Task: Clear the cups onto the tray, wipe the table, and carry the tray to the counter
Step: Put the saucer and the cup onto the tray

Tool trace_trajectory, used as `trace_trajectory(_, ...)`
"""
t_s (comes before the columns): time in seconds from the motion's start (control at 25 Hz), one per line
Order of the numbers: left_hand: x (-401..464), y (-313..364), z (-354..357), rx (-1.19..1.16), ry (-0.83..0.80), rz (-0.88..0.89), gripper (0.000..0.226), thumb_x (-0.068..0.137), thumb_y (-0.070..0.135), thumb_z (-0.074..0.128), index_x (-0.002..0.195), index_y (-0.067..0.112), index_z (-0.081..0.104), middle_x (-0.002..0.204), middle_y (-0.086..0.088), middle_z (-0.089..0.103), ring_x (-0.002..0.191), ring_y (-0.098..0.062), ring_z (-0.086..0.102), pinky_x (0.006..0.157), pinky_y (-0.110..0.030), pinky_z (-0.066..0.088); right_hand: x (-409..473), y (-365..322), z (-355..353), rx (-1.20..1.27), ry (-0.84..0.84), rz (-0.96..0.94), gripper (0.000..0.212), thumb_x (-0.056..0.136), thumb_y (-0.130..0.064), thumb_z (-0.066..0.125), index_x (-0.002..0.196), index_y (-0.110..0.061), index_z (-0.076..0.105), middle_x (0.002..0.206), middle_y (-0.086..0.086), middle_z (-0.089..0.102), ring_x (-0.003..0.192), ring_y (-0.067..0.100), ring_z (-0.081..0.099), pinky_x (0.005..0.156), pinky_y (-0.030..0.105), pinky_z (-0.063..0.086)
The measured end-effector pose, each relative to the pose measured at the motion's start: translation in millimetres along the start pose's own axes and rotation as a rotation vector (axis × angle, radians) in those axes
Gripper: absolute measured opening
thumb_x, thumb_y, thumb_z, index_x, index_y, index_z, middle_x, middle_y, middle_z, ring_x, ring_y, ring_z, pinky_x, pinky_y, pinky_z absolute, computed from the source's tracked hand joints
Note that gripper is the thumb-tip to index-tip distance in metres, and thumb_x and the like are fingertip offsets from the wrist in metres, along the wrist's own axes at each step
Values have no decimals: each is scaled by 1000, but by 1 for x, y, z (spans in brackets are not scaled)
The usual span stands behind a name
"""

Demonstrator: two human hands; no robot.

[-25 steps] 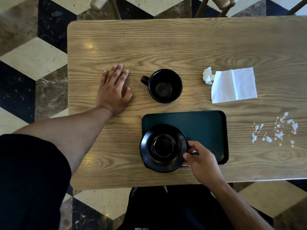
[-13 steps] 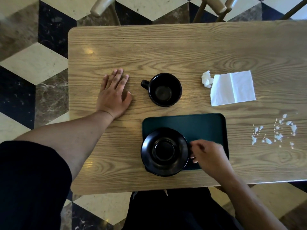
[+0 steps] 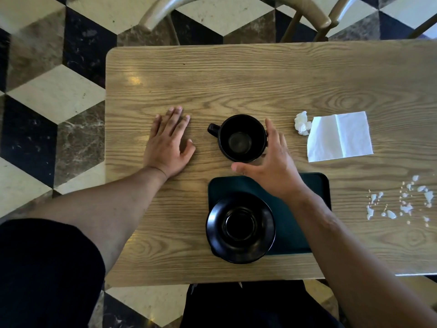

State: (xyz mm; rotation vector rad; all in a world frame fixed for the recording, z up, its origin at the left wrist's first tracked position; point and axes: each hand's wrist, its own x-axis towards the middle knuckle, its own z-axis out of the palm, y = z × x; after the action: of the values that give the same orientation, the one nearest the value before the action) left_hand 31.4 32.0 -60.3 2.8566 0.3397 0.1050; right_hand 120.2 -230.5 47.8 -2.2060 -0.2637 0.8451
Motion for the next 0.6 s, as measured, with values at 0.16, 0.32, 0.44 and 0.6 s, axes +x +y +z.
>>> trace_trajectory(0.16,0,-1,1,-1,21,10,65,97,37,46,156,9,43,169,-13,30,158,-28,22,129,-53,15,11,0,9,2,17,8,136,67,-39,95,164,-23,1,161,1,24,138,2,21,108,23,22)
trace_trajectory(0.32,0,-2,3,1,38,21,64,97,36,47,155,8,43,168,-14,31,158,-28,23,128,-54,17,18,5,16,-24,60,-15,136,64,-37,97,163,-21,6,159,1,27,146,10,25,110,23,23)
trace_trajectory(0.44,0,-2,3,-5,45,22,64,97,35,48,155,8,45,168,-14,32,157,-28,24,127,-55,18,20,6,18,-19,92,-47,127,62,-34,98,160,-19,17,153,-2,33,133,0,27,108,18,25)
trace_trajectory(0.6,-1,-1,3,-6,47,27,64,97,35,48,155,8,45,168,-14,32,157,-28,24,127,-56,19,21,10,19,-8,114,-73,117,62,-33,97,155,-22,26,145,-6,39,128,-1,34,99,10,28)
